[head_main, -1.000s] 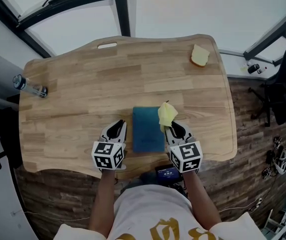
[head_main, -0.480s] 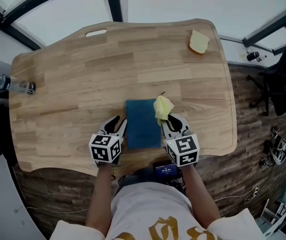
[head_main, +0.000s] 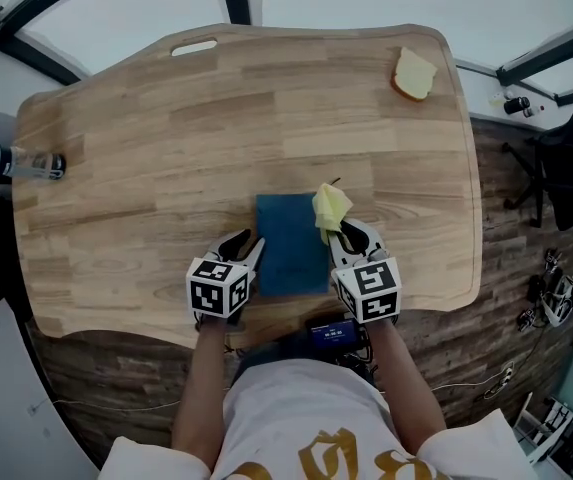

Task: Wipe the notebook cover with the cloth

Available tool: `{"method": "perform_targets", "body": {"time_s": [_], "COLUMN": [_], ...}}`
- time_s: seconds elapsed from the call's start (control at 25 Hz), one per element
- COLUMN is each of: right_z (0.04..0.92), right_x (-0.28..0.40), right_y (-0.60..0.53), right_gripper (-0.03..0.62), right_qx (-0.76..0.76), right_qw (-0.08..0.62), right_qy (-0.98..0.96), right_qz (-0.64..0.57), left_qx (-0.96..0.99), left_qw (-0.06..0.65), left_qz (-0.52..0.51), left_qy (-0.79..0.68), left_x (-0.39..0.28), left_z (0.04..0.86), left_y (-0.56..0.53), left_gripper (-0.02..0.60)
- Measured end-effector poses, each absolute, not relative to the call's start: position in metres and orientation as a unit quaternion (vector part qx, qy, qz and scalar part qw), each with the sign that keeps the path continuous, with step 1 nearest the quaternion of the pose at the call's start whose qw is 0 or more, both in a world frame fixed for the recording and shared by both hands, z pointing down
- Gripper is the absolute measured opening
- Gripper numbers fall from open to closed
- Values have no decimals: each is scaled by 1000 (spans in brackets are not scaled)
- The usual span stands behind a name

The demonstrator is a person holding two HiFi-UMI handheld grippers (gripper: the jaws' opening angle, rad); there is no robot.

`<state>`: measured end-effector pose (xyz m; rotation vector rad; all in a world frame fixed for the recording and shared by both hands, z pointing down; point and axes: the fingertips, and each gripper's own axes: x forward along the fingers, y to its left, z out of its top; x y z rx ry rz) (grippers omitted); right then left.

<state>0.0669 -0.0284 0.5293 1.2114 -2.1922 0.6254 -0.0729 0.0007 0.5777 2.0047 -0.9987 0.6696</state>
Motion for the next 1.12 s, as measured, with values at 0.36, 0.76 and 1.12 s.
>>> {"method": "perform_targets", "body": {"time_s": [0.36,0.76,1.12], "right_z": [553,564,579], "right_x": [65,56,53], "right_y": [-36,-40,-36], "right_gripper": [40,40,40], "right_qx": [443,433,411], "right_qw": [304,330,353], "right_qy": [-808,-806,-803], "right_qz": [241,234,249], "left_qx": [781,768,748], "left_qw": [429,488,531], "left_qz": [274,250,231], "left_qy": [-362,-331,-326], "left_x": [-71,-63,-65], "left_z": [585,589,591], "left_y": [2,7,6], "left_gripper": [132,75,57]}}
